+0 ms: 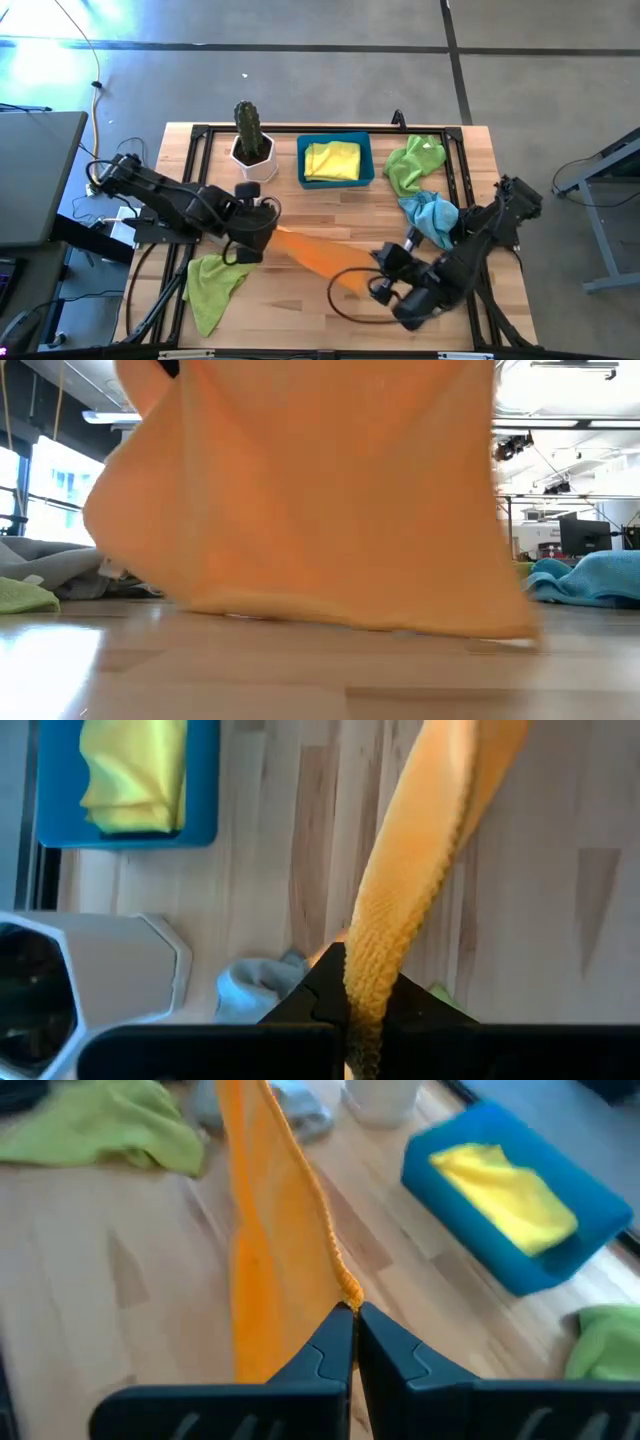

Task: Fold microfiber towels
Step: Fold the orange microfiber towel

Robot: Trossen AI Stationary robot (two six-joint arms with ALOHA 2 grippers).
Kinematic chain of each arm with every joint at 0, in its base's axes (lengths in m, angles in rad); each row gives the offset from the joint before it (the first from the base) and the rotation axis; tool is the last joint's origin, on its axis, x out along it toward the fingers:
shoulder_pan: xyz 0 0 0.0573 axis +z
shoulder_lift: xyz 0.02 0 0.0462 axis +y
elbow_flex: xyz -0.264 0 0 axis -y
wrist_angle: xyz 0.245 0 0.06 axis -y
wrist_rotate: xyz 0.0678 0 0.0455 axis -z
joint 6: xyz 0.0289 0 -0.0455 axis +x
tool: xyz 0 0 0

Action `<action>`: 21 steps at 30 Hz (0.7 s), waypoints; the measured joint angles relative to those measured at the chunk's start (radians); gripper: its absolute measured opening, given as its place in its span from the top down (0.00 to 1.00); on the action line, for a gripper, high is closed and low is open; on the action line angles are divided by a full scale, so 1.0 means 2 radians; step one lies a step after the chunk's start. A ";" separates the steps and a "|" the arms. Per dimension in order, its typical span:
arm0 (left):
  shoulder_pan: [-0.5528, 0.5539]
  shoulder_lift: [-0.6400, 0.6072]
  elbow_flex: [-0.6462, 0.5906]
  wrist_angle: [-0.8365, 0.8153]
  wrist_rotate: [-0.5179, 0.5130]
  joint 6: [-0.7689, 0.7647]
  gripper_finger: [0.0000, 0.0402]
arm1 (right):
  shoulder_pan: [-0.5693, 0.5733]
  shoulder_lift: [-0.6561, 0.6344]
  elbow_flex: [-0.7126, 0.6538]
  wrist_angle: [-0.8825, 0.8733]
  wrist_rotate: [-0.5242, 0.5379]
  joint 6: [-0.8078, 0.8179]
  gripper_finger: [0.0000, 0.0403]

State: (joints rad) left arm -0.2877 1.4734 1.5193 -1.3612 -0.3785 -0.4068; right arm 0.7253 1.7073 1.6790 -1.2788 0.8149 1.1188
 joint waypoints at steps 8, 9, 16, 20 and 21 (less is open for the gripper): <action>0.002 0.007 0.000 -0.029 0.002 0.014 1.00 | -0.069 -0.051 -0.138 0.217 -0.103 -0.133 1.00; 0.004 0.010 -0.001 -0.031 0.002 0.021 1.00 | -0.077 -0.061 -0.153 0.243 -0.118 -0.152 1.00; 0.035 0.015 -0.001 -0.030 -0.014 0.038 1.00 | -0.137 -0.148 -0.228 0.295 -0.225 -0.236 1.00; 0.066 0.014 -0.001 -0.027 -0.015 0.047 1.00 | -0.167 -0.196 -0.238 0.277 -0.225 -0.254 1.00; 0.074 0.015 -0.001 -0.026 -0.018 0.051 1.00 | -0.176 -0.206 -0.238 0.273 -0.224 -0.259 1.00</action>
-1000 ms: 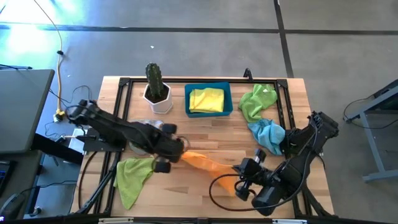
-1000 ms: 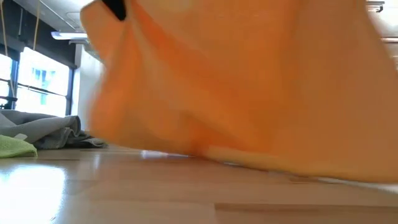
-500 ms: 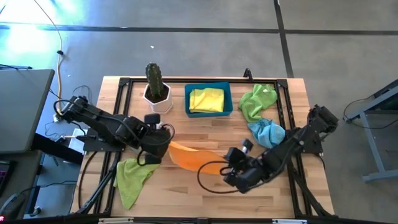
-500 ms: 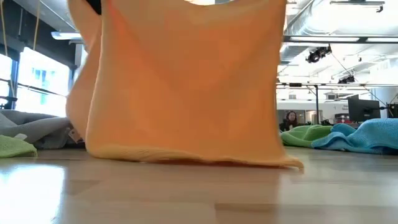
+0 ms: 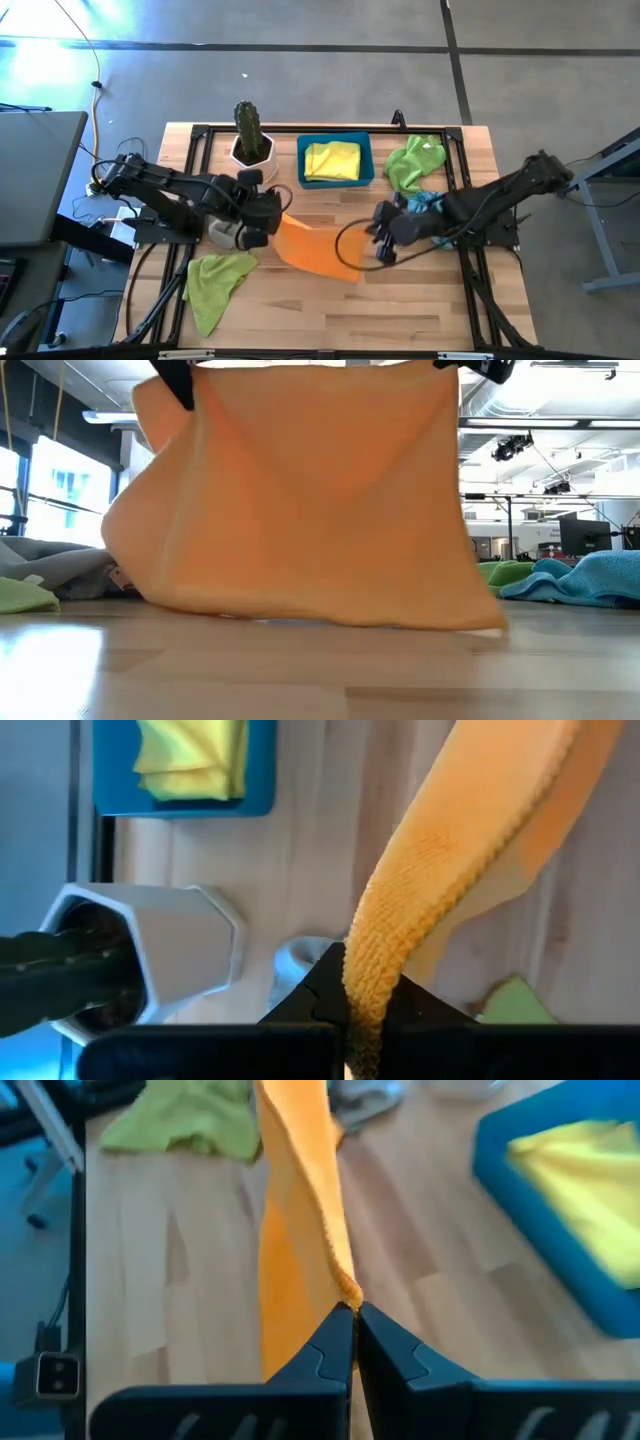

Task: Fold microfiber towels
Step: Fold the orange microfiber towel

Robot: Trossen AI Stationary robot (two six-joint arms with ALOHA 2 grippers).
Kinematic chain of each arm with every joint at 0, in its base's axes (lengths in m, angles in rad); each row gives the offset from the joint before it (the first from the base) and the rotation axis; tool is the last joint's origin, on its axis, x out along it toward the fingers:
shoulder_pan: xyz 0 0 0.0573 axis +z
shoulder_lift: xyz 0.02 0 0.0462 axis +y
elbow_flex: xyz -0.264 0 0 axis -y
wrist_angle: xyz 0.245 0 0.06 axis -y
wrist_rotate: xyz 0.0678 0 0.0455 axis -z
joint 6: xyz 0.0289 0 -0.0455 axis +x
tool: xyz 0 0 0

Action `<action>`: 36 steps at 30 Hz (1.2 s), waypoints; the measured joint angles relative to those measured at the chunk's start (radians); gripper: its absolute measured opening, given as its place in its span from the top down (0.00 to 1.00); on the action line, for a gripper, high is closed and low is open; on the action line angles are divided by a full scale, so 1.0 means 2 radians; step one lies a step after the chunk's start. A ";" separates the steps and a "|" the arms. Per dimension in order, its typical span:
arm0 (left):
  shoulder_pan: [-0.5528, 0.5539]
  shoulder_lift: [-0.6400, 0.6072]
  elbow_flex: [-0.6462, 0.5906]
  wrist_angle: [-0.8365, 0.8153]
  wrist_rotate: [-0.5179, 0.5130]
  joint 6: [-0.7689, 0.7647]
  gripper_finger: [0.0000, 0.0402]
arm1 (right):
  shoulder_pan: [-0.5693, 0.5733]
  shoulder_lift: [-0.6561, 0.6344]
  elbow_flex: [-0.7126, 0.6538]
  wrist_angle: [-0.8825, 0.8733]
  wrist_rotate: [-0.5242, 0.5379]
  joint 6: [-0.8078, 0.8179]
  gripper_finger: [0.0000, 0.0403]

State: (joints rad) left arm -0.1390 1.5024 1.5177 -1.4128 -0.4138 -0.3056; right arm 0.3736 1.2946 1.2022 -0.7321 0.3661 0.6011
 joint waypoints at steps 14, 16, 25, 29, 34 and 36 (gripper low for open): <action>0.097 0.000 0.000 0.003 -0.089 0.024 1.00 | -0.119 -0.050 0.030 -0.088 0.014 -0.101 1.00; 0.097 0.000 0.000 0.007 -0.091 0.024 1.00 | -0.122 -0.049 0.050 -0.112 0.027 -0.118 1.00; 0.097 0.000 0.000 0.076 -0.146 0.093 1.00 | -0.122 -0.048 0.105 -0.173 0.033 -0.161 1.00; 0.094 0.000 0.000 0.077 -0.117 0.076 1.00 | -0.120 -0.035 0.100 -0.217 0.004 -0.107 1.00; 0.053 0.013 0.001 0.069 0.060 0.011 1.00 | -0.078 -0.005 0.054 -0.214 -0.116 -0.032 1.00; 0.020 0.031 0.000 0.068 0.096 0.006 1.00 | -0.052 0.008 0.026 -0.172 -0.161 -0.017 1.00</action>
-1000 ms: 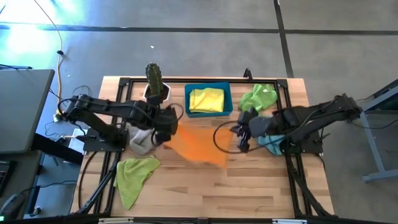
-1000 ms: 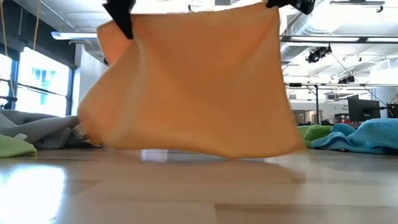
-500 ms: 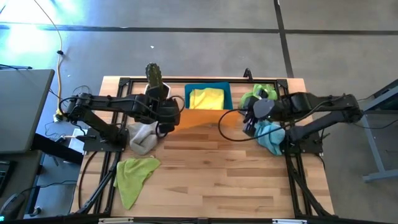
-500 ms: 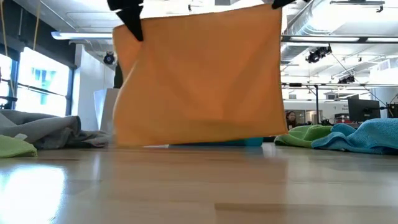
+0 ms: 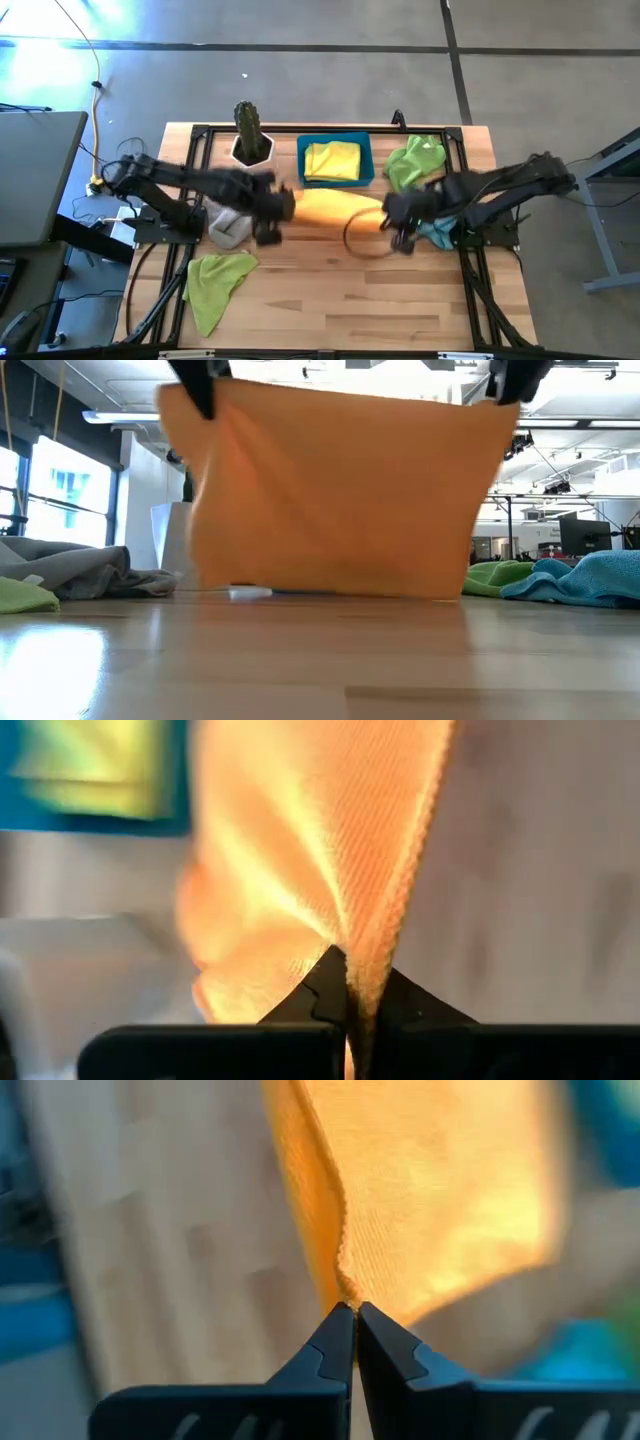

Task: Fold microfiber towels
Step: Fold the orange microfiber towel

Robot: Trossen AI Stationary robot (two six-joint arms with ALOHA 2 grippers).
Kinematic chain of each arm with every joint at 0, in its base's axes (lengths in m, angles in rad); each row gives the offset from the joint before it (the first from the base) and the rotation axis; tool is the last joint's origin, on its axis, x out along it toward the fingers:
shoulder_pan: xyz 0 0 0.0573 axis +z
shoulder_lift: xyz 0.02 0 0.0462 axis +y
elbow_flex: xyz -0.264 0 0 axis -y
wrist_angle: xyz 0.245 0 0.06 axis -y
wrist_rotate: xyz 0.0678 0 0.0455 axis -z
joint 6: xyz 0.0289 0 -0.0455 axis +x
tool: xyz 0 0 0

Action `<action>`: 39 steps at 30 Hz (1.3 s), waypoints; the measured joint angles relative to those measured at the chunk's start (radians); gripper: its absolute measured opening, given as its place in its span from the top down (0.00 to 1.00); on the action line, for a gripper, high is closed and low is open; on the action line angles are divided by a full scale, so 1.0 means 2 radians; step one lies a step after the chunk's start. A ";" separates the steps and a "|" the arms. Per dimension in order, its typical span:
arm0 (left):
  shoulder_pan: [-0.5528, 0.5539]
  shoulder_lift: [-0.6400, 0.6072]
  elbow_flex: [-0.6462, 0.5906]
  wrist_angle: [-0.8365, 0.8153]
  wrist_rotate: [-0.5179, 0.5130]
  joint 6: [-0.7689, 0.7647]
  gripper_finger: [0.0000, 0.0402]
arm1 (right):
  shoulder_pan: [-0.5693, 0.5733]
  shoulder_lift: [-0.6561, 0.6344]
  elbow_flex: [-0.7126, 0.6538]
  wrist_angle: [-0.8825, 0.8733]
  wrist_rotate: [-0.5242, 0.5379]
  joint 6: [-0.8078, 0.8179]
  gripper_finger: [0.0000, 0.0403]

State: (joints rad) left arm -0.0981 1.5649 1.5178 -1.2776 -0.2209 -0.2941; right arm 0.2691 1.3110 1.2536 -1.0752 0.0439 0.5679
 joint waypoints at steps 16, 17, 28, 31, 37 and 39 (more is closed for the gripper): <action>-0.119 0.175 0.000 0.018 0.044 -0.027 1.00 | 0.112 0.114 -0.105 0.254 -0.131 0.070 1.00; -0.119 0.178 0.000 0.019 0.045 -0.032 1.00 | 0.114 0.116 -0.105 0.251 -0.127 0.070 1.00; -0.102 0.180 0.000 0.028 -0.033 -0.062 1.00 | 0.103 0.107 -0.105 0.173 -0.049 0.060 1.00; -0.098 0.180 0.000 0.038 -0.055 -0.055 1.00 | 0.093 0.108 -0.105 0.147 -0.018 0.051 1.00; -0.084 0.184 0.000 0.039 -0.083 -0.044 1.00 | 0.062 0.108 -0.105 0.136 0.034 0.013 1.00; -0.078 0.186 -0.002 0.037 -0.089 -0.044 1.00 | 0.049 0.108 -0.105 0.135 0.042 0.001 1.00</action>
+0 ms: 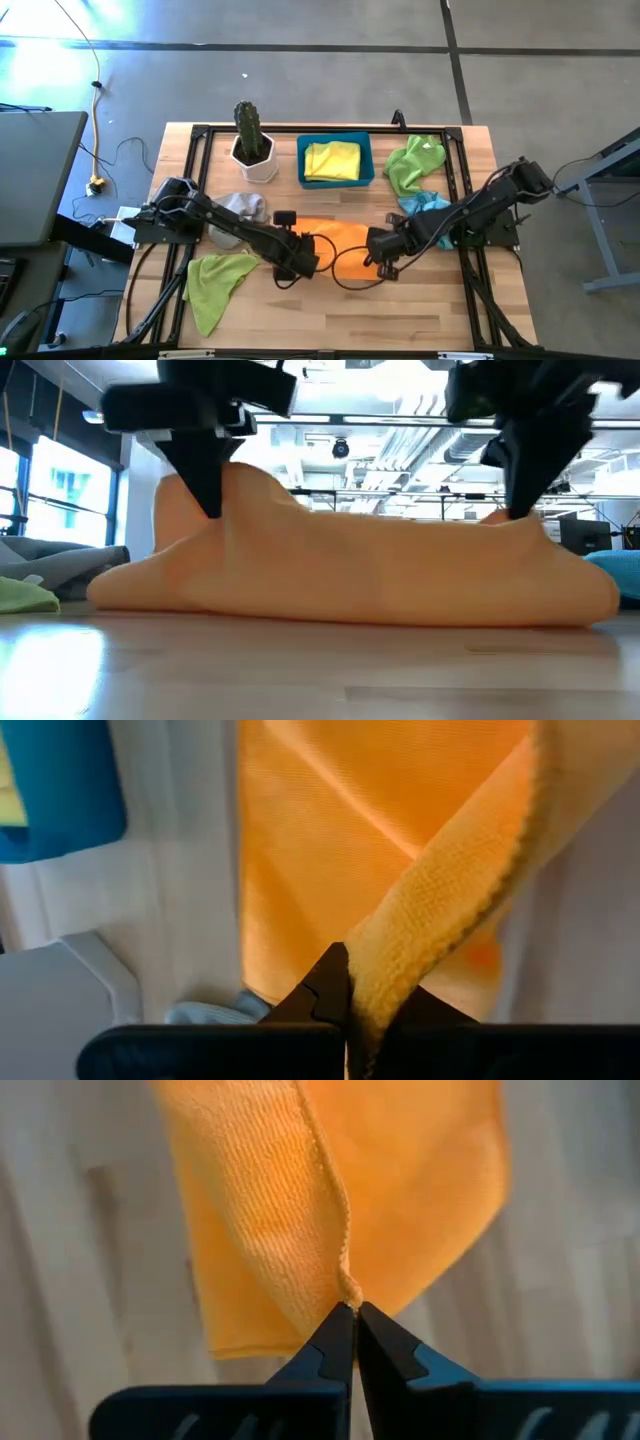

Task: Fold microfiber towels
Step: Fold the orange microfiber towel

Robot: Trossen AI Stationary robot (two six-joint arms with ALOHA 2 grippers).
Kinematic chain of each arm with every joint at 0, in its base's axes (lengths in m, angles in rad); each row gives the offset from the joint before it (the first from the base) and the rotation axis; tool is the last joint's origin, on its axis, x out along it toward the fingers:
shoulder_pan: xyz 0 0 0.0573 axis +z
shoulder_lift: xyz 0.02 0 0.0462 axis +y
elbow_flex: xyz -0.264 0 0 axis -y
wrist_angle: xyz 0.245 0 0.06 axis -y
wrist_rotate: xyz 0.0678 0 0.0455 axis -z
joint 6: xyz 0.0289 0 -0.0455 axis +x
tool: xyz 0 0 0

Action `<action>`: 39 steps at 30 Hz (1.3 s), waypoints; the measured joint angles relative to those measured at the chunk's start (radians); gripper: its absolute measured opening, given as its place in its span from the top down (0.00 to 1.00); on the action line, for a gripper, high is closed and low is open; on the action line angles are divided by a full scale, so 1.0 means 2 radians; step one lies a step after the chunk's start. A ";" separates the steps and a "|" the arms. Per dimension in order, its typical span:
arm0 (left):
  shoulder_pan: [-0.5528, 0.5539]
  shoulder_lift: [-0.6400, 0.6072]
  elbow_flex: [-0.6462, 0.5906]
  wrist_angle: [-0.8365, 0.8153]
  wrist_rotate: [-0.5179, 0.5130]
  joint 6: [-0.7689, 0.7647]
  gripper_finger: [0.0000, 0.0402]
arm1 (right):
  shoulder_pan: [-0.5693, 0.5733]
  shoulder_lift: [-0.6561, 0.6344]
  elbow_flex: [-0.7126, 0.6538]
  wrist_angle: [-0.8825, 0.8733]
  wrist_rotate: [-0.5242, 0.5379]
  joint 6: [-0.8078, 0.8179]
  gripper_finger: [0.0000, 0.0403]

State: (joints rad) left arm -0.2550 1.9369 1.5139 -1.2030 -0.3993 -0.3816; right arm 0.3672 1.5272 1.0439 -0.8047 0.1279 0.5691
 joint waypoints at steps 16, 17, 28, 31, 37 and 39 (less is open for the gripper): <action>0.089 -0.001 -0.074 0.063 0.020 0.002 1.00 | -0.096 0.000 0.000 -0.014 0.013 -0.027 1.00; 0.094 -0.001 -0.076 0.069 0.029 0.008 1.00 | -0.101 0.000 0.000 -0.014 0.010 -0.027 1.00; 0.118 -0.001 -0.080 0.113 0.051 0.065 1.00 | -0.118 0.043 0.000 -0.021 -0.021 -0.027 1.00; 0.121 -0.001 -0.080 0.113 0.051 0.066 1.00 | -0.118 0.054 0.000 -0.022 -0.021 -0.023 1.00; 0.121 -0.001 -0.080 0.112 0.050 0.079 0.95 | -0.118 0.051 0.000 -0.027 -0.027 -0.014 0.89; 0.121 -0.001 -0.080 0.112 0.050 0.079 0.90 | -0.118 0.044 0.000 -0.033 -0.029 -0.014 0.83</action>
State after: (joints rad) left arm -0.0124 1.9354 1.3544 -0.9794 -0.2985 -0.2245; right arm 0.1309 1.6157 1.0440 -0.8704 0.0702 0.5421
